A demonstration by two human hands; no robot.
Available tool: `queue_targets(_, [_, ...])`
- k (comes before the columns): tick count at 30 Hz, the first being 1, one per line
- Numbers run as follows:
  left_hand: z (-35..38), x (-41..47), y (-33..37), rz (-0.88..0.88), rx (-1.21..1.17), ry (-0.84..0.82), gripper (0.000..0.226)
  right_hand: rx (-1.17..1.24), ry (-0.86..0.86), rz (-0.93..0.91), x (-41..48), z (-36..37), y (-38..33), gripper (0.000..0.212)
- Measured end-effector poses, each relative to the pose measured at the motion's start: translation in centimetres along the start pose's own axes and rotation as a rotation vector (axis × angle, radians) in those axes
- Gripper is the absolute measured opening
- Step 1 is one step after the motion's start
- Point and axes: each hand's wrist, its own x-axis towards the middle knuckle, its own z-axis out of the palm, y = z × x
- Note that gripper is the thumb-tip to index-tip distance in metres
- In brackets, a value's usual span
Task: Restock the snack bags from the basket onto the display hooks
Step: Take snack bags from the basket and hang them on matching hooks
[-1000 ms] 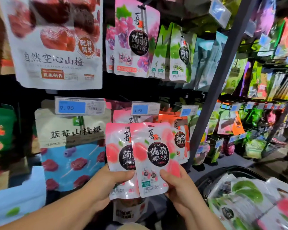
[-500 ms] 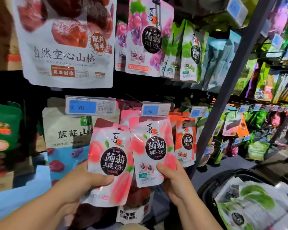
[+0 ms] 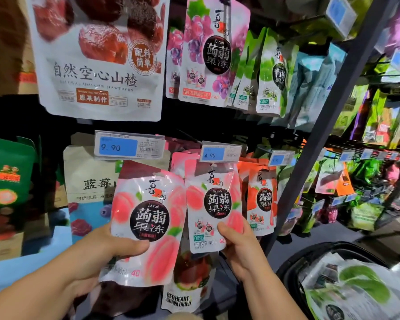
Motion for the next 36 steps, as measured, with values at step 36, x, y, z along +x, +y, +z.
queue_targets(36, [0.6, 2.6, -2.2, -0.069, -0.142, -0.044, 0.101, -0.232, 0.142, -0.057, 2.7, 1.4, 2.6, 0.042])
